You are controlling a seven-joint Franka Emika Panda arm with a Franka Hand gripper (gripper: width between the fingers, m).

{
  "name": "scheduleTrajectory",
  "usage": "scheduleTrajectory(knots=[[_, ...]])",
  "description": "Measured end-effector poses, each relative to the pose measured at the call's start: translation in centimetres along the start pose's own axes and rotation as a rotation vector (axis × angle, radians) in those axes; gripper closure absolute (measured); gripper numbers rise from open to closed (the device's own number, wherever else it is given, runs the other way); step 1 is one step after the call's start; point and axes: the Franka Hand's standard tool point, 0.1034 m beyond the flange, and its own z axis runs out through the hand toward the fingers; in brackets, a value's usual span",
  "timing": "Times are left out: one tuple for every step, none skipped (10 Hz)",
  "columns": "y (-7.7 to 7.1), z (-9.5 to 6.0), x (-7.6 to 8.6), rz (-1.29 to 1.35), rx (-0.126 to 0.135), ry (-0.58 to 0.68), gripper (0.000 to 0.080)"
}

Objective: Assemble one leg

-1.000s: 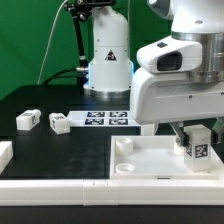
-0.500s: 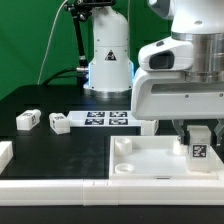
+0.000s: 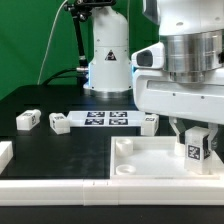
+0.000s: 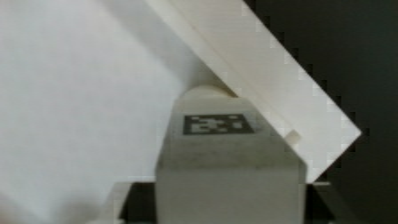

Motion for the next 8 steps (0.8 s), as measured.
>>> scheduleTrajectory(knots=[[0.01,0.01,0.00,0.066,-0.001,0.001,0.0508],[-0.01,0.00,-0.06,0.176,-0.001,-0.003,0.0508],[-0.04,-0.02,-0.15,0.231,-0.005,-0.005,0.0508],[-0.09,-0.03,-0.18,0.331,-0.006,-0.003,0.0508],[-0.18,-0.11,-0.29,0.379,-0.013,-0.002,0.0508],[-0.17,-0.05,-0.25,0.361,-0.012,-0.001,0.0436],[-0.17,0.00,-0.29,0.349,-0.012,-0.001,0.0436],[-0.17,0.01,-0.29,0.307,-0.012,-0.002,0.0251]])
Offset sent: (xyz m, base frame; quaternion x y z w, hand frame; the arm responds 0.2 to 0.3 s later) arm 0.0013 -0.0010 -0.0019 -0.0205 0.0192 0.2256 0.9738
